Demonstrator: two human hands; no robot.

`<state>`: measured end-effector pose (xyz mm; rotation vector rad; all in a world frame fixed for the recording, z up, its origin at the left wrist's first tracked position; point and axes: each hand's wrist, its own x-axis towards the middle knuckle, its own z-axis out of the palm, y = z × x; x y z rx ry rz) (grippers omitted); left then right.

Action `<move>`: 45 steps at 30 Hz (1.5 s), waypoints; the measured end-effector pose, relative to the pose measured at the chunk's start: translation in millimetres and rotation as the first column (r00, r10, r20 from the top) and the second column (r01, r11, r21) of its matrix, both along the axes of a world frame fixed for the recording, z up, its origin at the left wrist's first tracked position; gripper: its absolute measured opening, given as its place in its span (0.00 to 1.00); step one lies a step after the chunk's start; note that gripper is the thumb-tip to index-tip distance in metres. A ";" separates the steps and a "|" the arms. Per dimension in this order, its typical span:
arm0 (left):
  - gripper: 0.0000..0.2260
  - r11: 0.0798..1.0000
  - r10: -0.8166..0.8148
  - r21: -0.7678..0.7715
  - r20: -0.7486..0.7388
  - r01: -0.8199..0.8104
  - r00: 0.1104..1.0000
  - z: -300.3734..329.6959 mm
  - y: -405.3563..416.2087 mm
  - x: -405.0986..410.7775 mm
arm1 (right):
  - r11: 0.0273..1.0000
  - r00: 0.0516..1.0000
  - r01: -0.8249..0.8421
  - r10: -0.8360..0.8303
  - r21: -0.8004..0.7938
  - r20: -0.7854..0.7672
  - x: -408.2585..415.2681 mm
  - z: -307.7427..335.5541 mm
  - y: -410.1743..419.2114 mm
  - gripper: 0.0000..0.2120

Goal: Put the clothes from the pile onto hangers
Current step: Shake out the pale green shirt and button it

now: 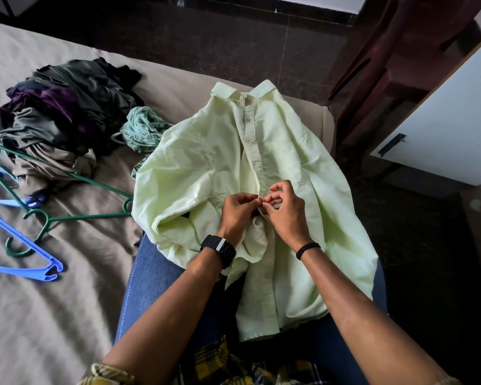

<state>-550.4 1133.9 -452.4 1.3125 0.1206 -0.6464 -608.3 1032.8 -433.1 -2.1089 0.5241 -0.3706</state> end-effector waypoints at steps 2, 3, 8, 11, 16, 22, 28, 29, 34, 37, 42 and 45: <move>0.04 1.000 0.015 0.008 0.006 -0.015 1.000 -0.8 -0.1 0.1 | 1.000 1.000 0.010 -0.010 0.022 -0.009 -0.4 1.2 -0.9 0.17; 0.04 1.000 0.021 0.015 0.009 -0.021 1.000 -0.8 -0.3 0.0 | 0.999 1.000 0.021 -0.021 0.036 -0.015 -0.2 1.6 -1.5 0.16; 0.09 0.997 0.081 0.012 0.017 -0.081 0.997 -1.8 -2.1 -1.6 | 0.989 0.995 0.083 -0.076 0.124 -0.059 3.7 3.5 -2.3 0.13; 0.12 0.996 0.085 -0.014 0.015 -0.084 0.996 -3.3 -2.2 -1.6 | 0.978 0.989 0.133 -0.120 0.161 -0.087 4.8 2.8 -1.5 0.12; 0.15 0.991 0.058 -0.116 -0.116 -0.071 0.992 -5.2 0.0 0.8 | 0.862 0.971 0.237 -0.211 0.448 -0.108 7.7 6.4 2.4 0.09; 0.15 0.985 0.054 -0.153 -0.174 -0.081 0.983 -4.4 4.0 1.3 | 0.961 0.984 0.155 -0.129 0.230 -0.122 8.4 7.3 5.1 0.03; 0.06 0.995 0.081 -0.061 -0.030 -0.082 0.996 -3.9 -3.3 -6.4 | 0.997 0.997 0.030 -0.035 -0.075 -0.068 2.7 8.9 5.1 0.03; 0.06 0.994 0.082 -0.065 -0.018 -0.083 0.996 -4.0 -3.4 -7.3 | 0.997 0.998 0.018 -0.023 -0.081 -0.064 2.5 8.7 4.2 0.03; 0.07 0.994 0.080 -0.076 -0.035 -0.082 0.996 -5.3 0.2 -6.3 | 0.999 0.996 0.026 -0.023 0.027 -0.089 0.0 4.2 0.8 0.06; 0.08 0.992 0.056 -0.108 -0.087 -0.065 0.995 -4.1 2.8 -4.7 | 0.925 0.991 0.112 -0.076 0.364 -0.111 -1.1 -1.2 -4.0 0.06; 0.09 0.982 0.015 -0.179 -0.191 -0.050 0.981 -8.8 6.0 1.3 | 0.555 0.987 0.163 -0.080 0.816 -0.143 3.1 6.6 -3.4 0.06; 0.09 0.977 -0.006 -0.209 -0.219 -0.041 0.976 -8.8 7.7 3.7 | 0.546 0.986 0.162 -0.049 0.822 -0.162 8.2 12.3 -5.4 0.08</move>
